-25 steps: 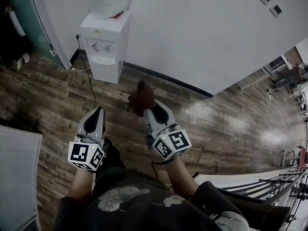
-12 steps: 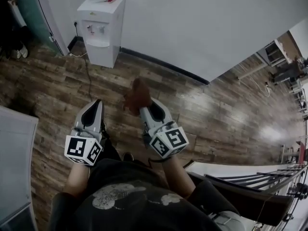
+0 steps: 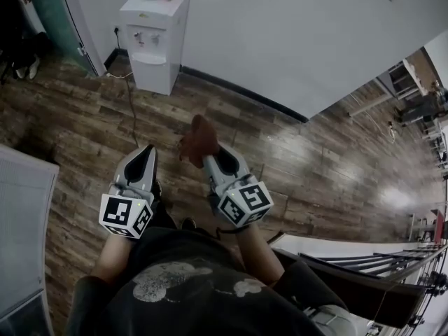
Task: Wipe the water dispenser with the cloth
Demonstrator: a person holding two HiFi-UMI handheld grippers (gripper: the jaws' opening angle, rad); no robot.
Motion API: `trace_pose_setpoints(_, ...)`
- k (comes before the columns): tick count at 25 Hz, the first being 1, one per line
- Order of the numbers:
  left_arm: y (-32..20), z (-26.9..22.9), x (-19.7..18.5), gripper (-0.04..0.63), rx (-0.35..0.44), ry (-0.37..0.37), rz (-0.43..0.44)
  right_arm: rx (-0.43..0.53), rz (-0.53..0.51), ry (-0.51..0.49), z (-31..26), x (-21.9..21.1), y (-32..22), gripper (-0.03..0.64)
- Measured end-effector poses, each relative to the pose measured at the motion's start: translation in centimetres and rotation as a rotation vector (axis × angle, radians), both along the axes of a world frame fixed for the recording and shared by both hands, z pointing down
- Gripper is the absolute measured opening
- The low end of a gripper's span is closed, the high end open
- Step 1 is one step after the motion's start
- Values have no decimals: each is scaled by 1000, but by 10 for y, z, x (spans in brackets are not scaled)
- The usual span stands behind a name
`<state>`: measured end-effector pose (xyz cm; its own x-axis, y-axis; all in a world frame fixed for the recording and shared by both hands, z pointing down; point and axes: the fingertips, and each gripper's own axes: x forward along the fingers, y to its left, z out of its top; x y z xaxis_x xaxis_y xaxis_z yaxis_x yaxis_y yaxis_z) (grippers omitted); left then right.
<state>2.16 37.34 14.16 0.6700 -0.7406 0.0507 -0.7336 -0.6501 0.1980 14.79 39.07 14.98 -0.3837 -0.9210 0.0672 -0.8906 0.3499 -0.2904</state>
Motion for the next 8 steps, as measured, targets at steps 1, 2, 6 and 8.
trace_pose_setpoints(1, -1, -1, -3, 18, 4, 0, -6, 4, -9, 7, -1, -3, 0, 60)
trace_pose_setpoints(2, -2, -2, -7, 18, 5, 2, -12, 8, -17, 14, -2, -6, 0, 60)
trace_pose_setpoints(6, 0, -2, -20, 18, 0, 0, -37, 25, -26, 39, -6, -7, 2, 60)
trace_pose_setpoints(8, 3, 0, -26, 18, -7, 0, -48, 33, -18, 53, -8, -3, 4, 60)
